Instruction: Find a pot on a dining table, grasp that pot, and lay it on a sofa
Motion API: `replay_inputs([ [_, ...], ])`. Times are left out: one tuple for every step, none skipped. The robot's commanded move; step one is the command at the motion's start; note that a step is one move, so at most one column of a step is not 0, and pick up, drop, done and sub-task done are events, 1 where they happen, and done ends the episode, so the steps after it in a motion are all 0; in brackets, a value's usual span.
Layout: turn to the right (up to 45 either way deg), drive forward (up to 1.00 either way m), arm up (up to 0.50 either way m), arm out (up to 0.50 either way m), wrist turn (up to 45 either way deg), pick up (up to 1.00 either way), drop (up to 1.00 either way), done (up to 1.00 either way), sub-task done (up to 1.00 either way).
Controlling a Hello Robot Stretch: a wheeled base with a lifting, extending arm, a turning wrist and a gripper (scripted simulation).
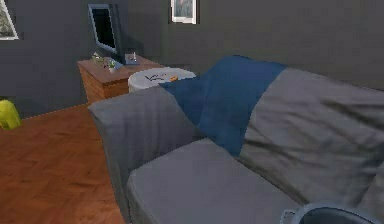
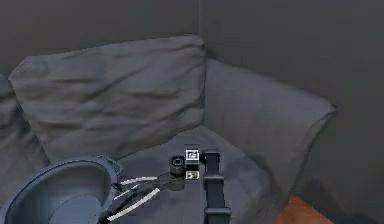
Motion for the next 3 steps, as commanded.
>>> replay_inputs([
  [0.0,0.0,0.0,0.0,0.0,0.0,1.0,0.0,0.0],
  [0.0,0.0,0.1,0.0,0.0,0.0,0.0,0.0,0.0],
  [0.0,0.0,0.0,-0.08,0.0,0.0,0.0,0.0,0.0],
])
